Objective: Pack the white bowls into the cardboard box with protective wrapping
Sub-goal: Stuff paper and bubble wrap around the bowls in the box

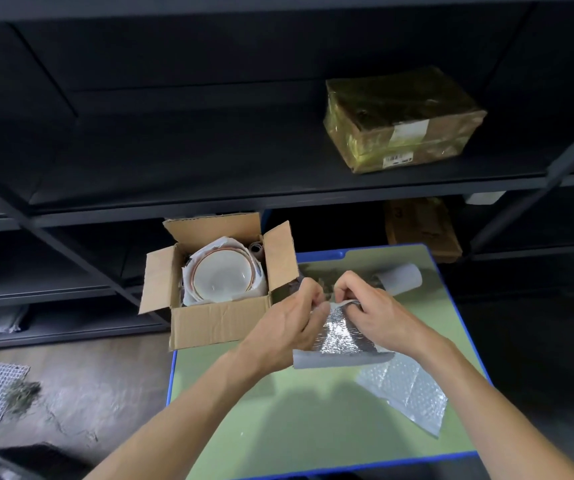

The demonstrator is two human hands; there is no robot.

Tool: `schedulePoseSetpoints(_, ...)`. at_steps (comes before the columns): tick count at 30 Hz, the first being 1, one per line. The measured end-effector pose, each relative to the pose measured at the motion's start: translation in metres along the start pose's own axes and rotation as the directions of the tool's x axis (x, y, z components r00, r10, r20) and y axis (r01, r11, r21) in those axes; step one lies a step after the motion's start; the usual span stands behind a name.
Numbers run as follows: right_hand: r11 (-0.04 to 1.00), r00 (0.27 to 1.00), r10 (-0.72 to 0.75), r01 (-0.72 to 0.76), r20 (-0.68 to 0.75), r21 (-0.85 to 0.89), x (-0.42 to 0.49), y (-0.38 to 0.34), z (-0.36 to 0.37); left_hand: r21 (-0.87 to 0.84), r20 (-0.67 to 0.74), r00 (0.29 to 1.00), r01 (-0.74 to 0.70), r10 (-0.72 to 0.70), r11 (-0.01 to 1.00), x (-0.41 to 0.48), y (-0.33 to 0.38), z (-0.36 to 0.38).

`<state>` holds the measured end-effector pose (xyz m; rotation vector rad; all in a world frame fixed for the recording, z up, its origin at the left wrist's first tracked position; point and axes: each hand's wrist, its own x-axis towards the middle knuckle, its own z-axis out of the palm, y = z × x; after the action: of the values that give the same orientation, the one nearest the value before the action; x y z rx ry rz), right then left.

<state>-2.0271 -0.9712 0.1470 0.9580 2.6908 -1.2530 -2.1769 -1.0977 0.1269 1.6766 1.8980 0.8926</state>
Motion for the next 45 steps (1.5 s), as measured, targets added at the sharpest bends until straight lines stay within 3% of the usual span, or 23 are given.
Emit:
schedulePoseSetpoints(10,0.999,0.997,0.011,-0.014,0.072,0.042,0.001,-0.001,-0.004,-0.031,-0.087,0.996,-0.024,0.021,0.999,-0.002,-0.004,-0.003)
schedulePoseSetpoints(17,0.995,0.997,-0.068,0.071,-0.04,0.063,0.0,0.0,-0.011,-0.049,-0.057,0.998,-0.008,0.005,0.999,0.002,0.0,-0.004)
schedulePoseSetpoints(23,0.993,0.997,-0.07,0.073,-0.035,0.088,-0.002,0.0,-0.013,-0.029,-0.037,0.999,-0.009,0.008,1.0,0.005,0.005,-0.004)
schedulePoseSetpoints(28,0.978,0.993,-0.104,0.092,0.052,0.187,-0.001,0.003,-0.015,-0.057,-0.048,0.999,0.005,-0.008,0.998,0.007,0.002,-0.006)
schedulePoseSetpoints(33,0.978,0.994,-0.109,0.105,0.009,0.178,0.002,0.005,-0.016,-0.092,-0.019,1.0,-0.002,0.001,0.996,0.007,-0.001,-0.005)
schedulePoseSetpoints(41,0.983,0.996,-0.086,0.09,-0.032,0.159,0.011,0.003,-0.015,-0.317,0.003,0.986,0.158,-0.166,0.935,0.004,-0.003,-0.009)
schedulePoseSetpoints(45,0.984,0.996,-0.088,0.087,0.0,0.152,0.012,0.0,-0.014,-0.289,-0.043,0.98,0.174,-0.194,0.941,0.006,-0.007,-0.012)
